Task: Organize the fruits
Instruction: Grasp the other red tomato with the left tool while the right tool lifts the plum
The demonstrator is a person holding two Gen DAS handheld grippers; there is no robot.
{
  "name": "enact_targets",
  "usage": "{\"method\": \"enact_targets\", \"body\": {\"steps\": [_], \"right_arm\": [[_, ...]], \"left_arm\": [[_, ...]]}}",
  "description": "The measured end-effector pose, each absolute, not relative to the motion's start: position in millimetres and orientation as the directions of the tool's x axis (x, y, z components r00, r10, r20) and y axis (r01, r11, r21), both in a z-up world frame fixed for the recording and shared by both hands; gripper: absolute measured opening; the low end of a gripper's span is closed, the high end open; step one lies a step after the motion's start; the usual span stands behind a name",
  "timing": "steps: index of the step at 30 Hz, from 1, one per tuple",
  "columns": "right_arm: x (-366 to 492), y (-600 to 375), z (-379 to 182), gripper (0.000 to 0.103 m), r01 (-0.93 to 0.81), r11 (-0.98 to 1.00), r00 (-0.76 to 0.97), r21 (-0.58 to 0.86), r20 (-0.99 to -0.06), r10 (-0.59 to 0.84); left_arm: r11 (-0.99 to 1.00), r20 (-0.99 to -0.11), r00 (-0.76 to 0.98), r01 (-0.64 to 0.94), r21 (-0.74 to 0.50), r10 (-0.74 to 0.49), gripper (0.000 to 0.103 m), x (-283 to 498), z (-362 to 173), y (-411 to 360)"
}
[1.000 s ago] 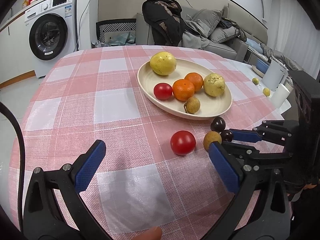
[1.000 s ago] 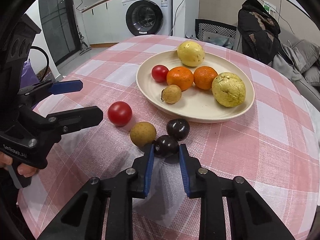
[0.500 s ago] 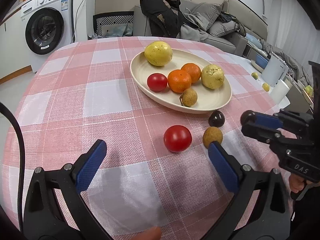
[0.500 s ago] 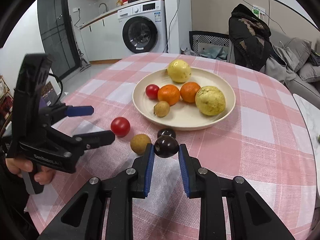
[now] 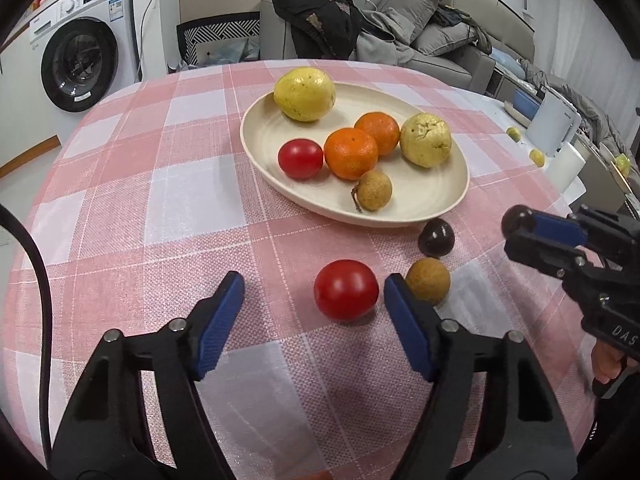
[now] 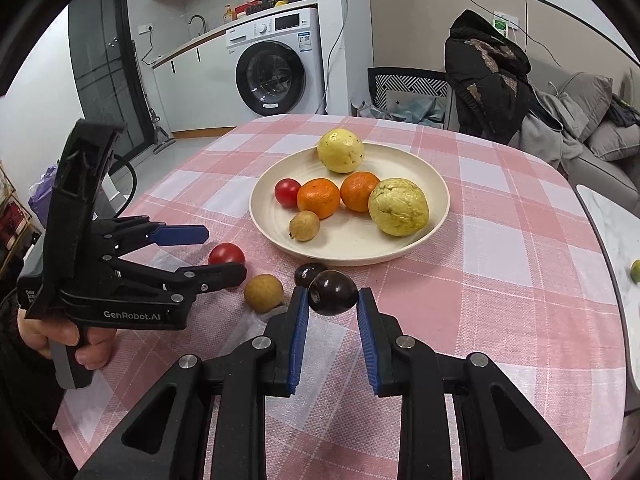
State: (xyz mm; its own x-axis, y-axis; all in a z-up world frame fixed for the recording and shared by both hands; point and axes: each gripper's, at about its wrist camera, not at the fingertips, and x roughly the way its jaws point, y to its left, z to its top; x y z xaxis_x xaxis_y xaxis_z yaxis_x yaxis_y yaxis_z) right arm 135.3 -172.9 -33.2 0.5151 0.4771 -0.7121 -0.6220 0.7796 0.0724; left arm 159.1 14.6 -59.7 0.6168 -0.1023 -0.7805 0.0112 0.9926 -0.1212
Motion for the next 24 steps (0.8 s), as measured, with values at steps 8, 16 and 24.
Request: {"method": "enact_targets", "body": {"steps": [8,16,24], "right_arm": [[137.6,-177.0,-32.7,0.026,-0.612,0.787,0.522,0.079,-0.708,0.477],[138.9,-177.8,-32.9,0.026,-0.608,0.789,0.525,0.088,-0.701,0.482],[140.4,-178.9,-27.1,0.026,-0.6,0.795,0.549,0.09,-0.676,0.491]], "left_arm": [[0.986,-0.773,0.613,0.069,-0.153,-0.163,0.029,155.1,-58.9,10.2],[0.982,-0.737,0.65,0.094,-0.163,-0.185,0.029,149.4,-47.9,8.7],[0.981,-0.664,0.724,0.102,-0.165,-0.187,0.029,141.3,-26.0,13.9]]}}
